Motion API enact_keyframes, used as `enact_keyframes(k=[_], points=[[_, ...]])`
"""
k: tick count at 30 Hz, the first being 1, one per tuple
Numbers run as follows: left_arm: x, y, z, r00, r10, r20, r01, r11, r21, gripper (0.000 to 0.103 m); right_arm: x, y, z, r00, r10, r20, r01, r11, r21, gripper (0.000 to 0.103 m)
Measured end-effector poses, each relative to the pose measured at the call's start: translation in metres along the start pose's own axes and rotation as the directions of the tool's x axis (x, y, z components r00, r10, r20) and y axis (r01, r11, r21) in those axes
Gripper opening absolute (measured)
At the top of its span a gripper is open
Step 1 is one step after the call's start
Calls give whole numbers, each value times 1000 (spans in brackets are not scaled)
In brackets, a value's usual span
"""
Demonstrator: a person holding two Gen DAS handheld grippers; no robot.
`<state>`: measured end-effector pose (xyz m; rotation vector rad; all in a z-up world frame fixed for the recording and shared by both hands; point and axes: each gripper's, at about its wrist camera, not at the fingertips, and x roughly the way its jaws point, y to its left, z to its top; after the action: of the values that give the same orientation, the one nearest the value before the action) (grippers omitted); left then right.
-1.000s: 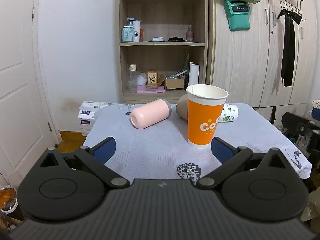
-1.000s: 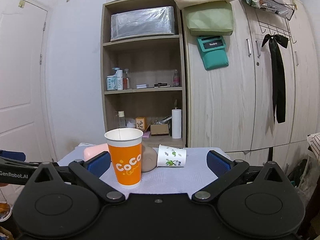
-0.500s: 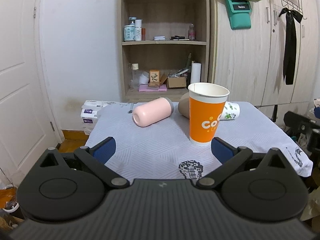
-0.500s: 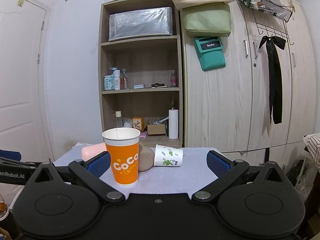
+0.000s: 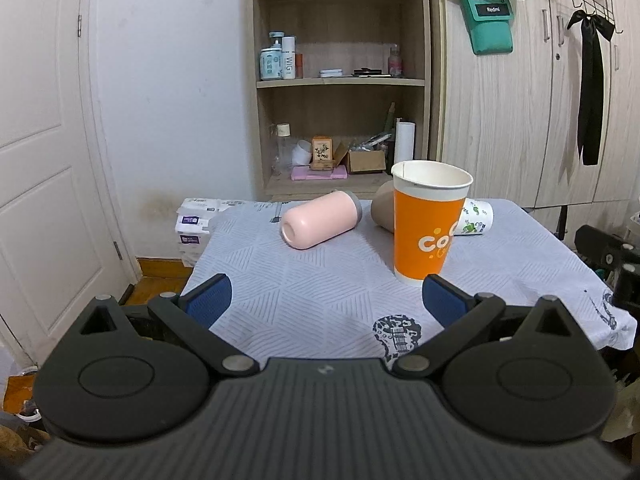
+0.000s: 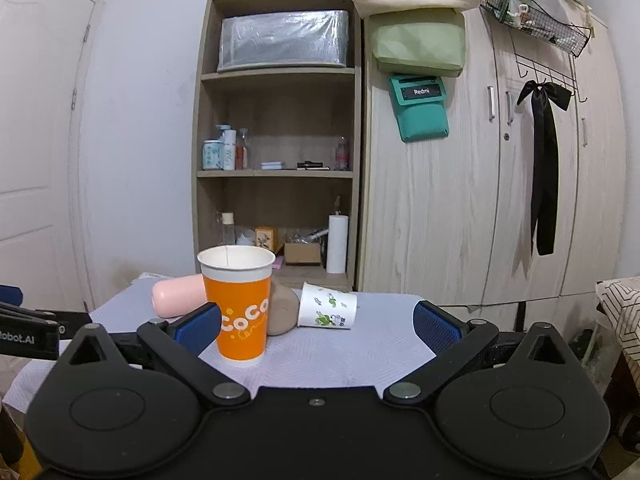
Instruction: Flip cup upright
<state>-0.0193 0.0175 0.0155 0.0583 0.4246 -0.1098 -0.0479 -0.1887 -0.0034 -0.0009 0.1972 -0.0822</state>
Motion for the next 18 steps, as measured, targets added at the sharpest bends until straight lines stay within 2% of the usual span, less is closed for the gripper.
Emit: enact_keyframes(k=[18], points=[[1, 10, 0, 1000, 9, 0, -9, 999, -47, 103, 2, -1, 0, 1000, -2, -25, 2, 1000, -3, 103]])
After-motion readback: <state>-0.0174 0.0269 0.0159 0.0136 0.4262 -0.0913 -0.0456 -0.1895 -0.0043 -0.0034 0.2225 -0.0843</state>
